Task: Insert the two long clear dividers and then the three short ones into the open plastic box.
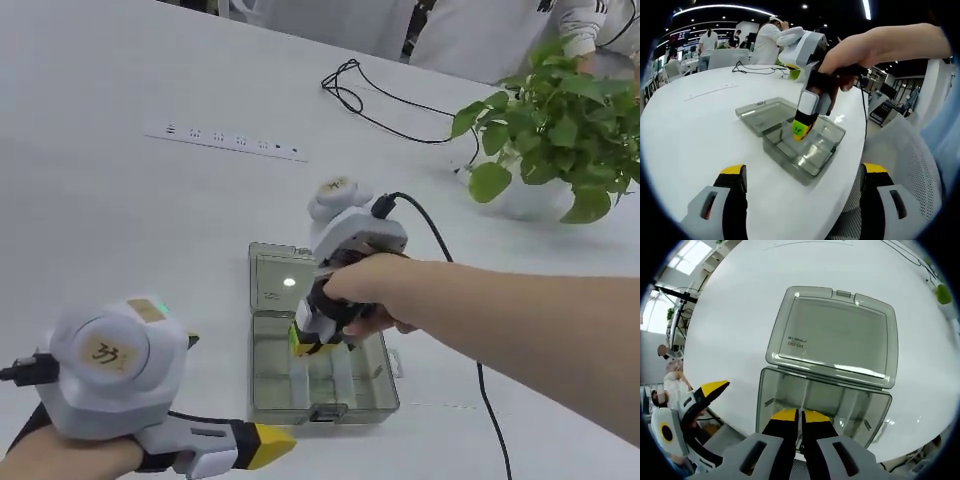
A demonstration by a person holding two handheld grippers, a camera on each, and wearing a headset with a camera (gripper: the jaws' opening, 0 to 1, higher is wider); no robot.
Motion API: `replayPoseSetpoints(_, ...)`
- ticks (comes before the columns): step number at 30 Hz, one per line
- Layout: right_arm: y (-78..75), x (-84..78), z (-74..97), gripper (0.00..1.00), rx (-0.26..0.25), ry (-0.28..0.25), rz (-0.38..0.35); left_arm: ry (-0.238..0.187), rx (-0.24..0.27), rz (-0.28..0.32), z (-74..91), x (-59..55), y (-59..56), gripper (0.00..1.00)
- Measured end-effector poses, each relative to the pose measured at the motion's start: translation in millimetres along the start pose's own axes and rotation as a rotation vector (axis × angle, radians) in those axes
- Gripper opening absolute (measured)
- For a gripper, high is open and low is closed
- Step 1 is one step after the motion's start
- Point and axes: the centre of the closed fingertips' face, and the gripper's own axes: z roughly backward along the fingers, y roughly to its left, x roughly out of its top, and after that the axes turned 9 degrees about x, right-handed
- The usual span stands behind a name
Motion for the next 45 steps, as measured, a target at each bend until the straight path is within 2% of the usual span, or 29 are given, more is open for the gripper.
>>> replayPoseSetpoints(16, 2.0, 0.6, 0.1, 0.06, 0.02, -0.006, 0.036, -0.003, 0.003, -0.009, 0.1, 3.3, 1.3, 0.96)
replayPoseSetpoints(23, 6.7, 1.2, 4.4, 0.12, 0.056, -0.029, 0.04, -0.004, 0.004, -0.013, 0.6, 4.0, -0.9, 0.96)
replayPoseSetpoints(26, 9.1, 1.8, 4.3, 0.22, 0.067, -0.044, 0.05, -0.006, 0.001, -0.013, 1.2, 3.9, -3.3, 0.96)
replayPoseSetpoints(28, 11.0, 0.3, 3.8, 0.26, 0.074, -0.043, 0.078, -0.006, 0.0, -0.015, 1.8, 3.9, -4.7, 0.96)
replayPoseSetpoints(29, 15.4, 3.8, 3.0, 0.29, 0.097, -0.066, 0.122, -0.005, 0.001, -0.017, 2.2, 3.8, -5.1, 0.96)
replayPoseSetpoints(30, 14.1, 0.8, 3.8, 0.33, 0.082, -0.056, 0.099, -0.005, 0.001, -0.018, 2.8, 3.8, -5.2, 0.96)
replayPoseSetpoints(36, 21.9, -1.1, 3.2, 0.54, 0.116, -0.079, 0.137, -0.008, 0.006, -0.022, 5.8, 4.8, -4.0, 0.97)
replayPoseSetpoints(40, 28.3, 1.9, 6.0, 0.67, 0.148, -0.124, 0.143, -0.008, 0.011, -0.025, 7.2, 5.3, -3.5, 0.97)
replayPoseSetpoints(45, 32.6, 3.9, 9.3, 0.75, 0.169, -0.155, 0.158, -0.009, 0.013, -0.027, 7.9, 6.0, -4.3, 0.97)
